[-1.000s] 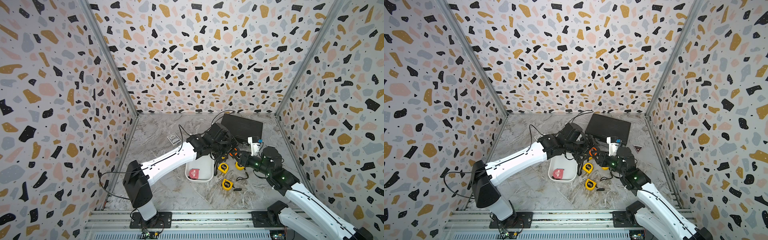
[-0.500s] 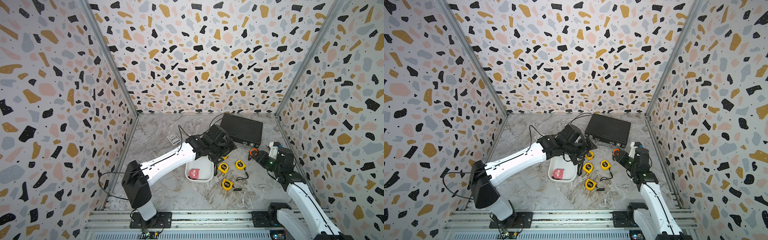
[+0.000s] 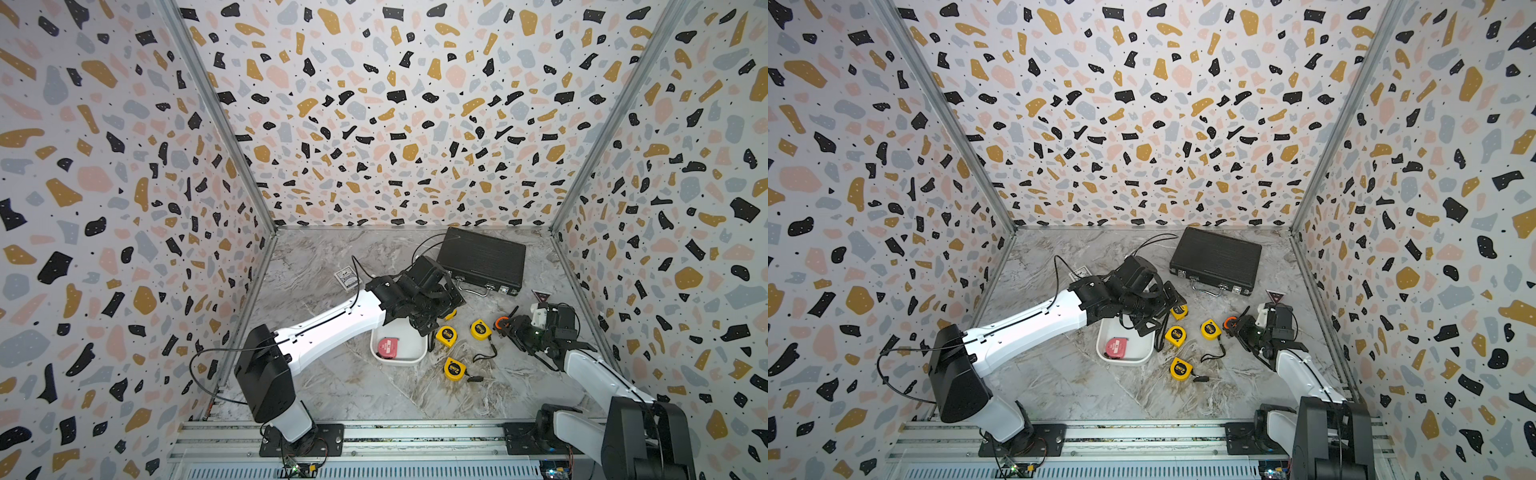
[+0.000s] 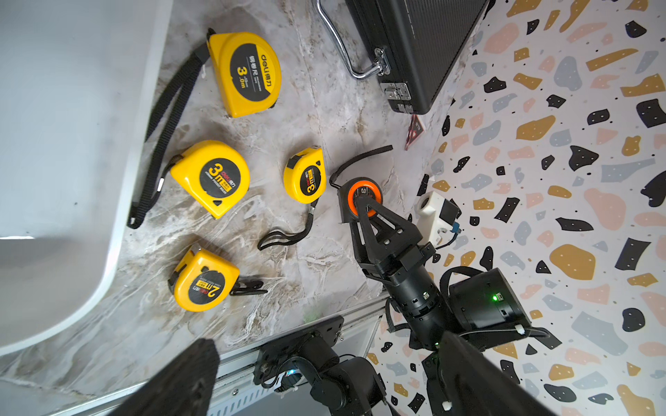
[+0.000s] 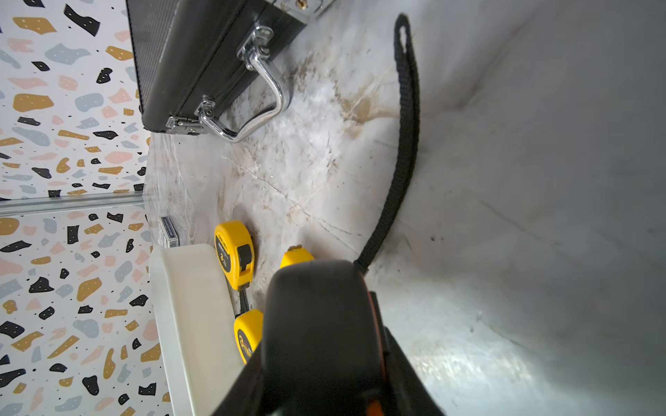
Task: Take the tape measure out of the storage box
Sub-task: Place the tape measure at the center of the board.
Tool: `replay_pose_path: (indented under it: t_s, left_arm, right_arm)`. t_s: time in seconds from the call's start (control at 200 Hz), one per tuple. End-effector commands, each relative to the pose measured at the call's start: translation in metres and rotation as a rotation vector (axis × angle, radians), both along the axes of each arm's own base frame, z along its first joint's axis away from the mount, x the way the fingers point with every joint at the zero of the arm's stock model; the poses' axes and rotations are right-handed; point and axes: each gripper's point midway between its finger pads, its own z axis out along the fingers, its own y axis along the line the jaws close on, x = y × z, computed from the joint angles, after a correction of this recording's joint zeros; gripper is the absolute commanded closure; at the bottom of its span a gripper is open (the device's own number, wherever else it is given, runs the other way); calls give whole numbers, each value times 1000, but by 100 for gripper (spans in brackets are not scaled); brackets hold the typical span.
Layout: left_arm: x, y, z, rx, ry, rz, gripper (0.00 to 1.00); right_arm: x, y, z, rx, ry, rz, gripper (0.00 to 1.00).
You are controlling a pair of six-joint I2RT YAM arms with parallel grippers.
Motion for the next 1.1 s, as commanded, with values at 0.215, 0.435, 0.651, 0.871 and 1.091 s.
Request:
replay_pose_path:
  t_s: [0.215,0.435,0.651,0.871,1.091]
  left_arm:
    - [6,8,11,-25,-47,15,0]
    - [7,10,8,-19,-42,17,0]
    - [6,14,7,-14,-43,22,0]
    - [5,26,3,35,-56,19,0]
    - [6,52,-8,167,-76,-16,0]
  right_arm:
    - [-7,1,-11,18,38,11,71]
    - [-20,1,-24,5,113,25,60]
    - [-26,-1,-25,-12,140,32,41]
    - [-34,-7,-11,-92,131,63,24]
    - [-38,-7,0,-115,134,102,18]
